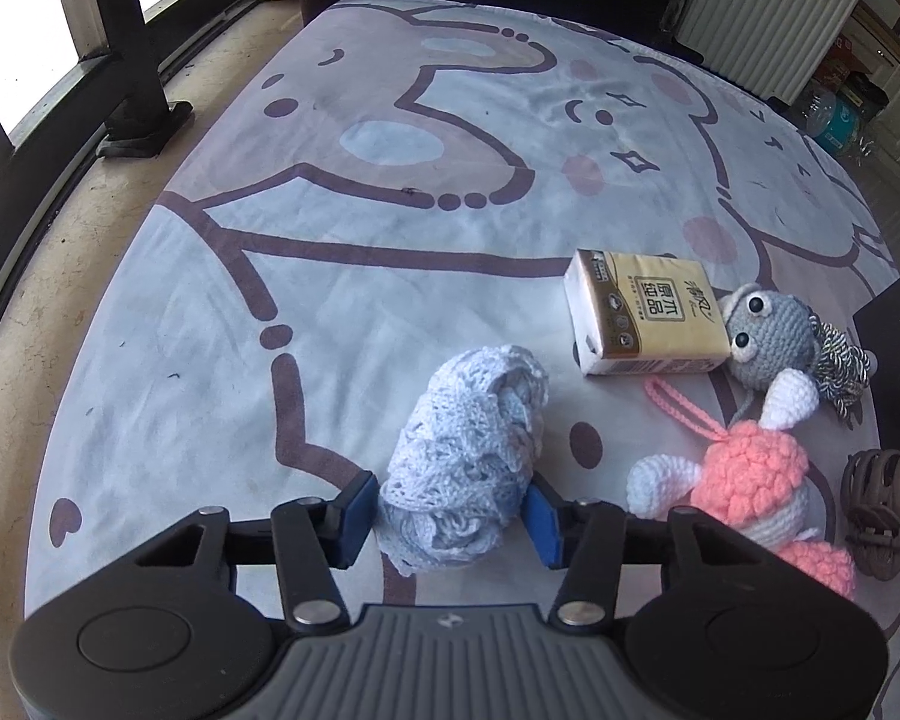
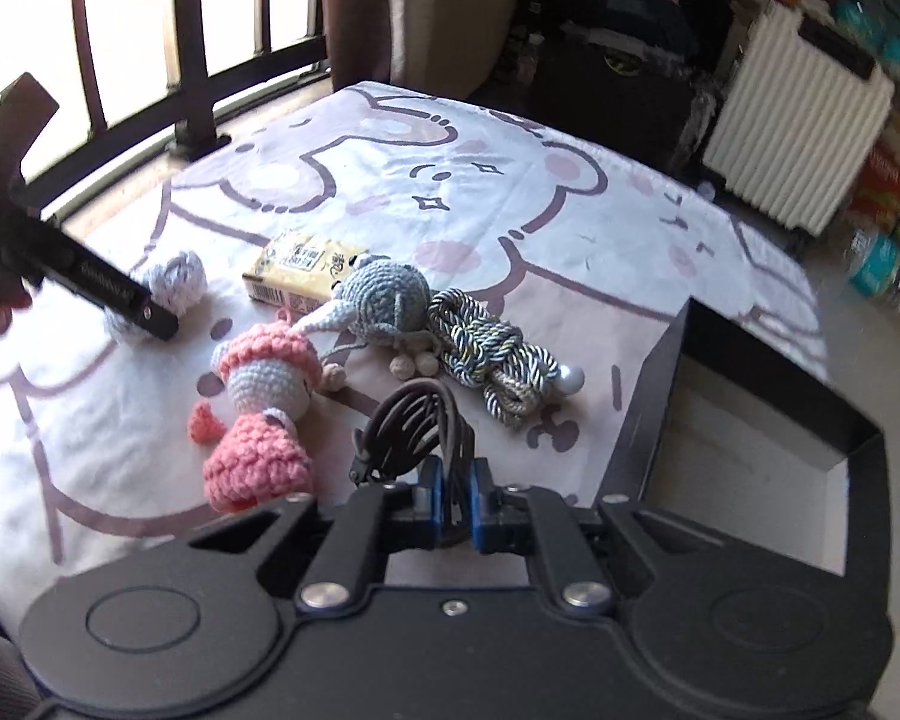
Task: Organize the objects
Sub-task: 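Close the right gripper on the coiled toy while the left gripper closes on the blue ball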
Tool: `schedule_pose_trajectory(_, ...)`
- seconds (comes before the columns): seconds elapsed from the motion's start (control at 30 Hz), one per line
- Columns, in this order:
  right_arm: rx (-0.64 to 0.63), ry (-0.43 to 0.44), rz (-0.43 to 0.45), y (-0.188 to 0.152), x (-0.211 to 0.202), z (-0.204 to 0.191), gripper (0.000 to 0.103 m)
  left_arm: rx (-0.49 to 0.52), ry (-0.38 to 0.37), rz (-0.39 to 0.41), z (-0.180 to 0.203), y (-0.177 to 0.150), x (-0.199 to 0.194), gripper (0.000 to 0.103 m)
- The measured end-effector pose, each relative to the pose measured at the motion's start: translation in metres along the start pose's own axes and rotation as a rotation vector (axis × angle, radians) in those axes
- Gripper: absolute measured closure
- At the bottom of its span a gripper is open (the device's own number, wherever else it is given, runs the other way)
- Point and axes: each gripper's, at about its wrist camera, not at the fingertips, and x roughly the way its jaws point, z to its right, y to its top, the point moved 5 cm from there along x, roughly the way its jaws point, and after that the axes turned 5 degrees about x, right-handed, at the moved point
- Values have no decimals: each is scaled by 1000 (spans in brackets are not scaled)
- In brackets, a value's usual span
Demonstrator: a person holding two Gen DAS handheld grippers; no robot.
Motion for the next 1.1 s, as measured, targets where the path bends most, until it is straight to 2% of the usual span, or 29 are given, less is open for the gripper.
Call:
schedule_pose_trajectory(0.17, 238, 146, -59, -9, -14, 31, 94, 6, -5, 1, 0, 0, -2, 54)
schedule_pose_trajectory(0.4, 439, 296, -142, -39, -36, 65, 94, 24, -8, 1, 2, -1, -3, 56)
schedule_pose_trajectory(0.47, 488, 314, -164, -50, -39, 73, 94, 24, -9, 1, 2, -1, -3, 56)
schedule_pose_trajectory(0.67, 598, 242, -212, -85, -37, 99, 94, 28, -4, -3, 3, -2, -3, 56)
schedule_pose_trajectory(0.87, 641, 124, -234, -103, -35, 127, 82, 29, -3, -4, 3, -2, -3, 56)
schedule_pose_trajectory(0.97, 620, 74, -247, -107, -32, 132, 76, 27, -4, -4, 3, -2, -3, 56)
schedule_pose_trajectory(1.1, 550, -78, -284, -113, -30, 140, 74, 29, -4, -4, 3, -2, -3, 56)
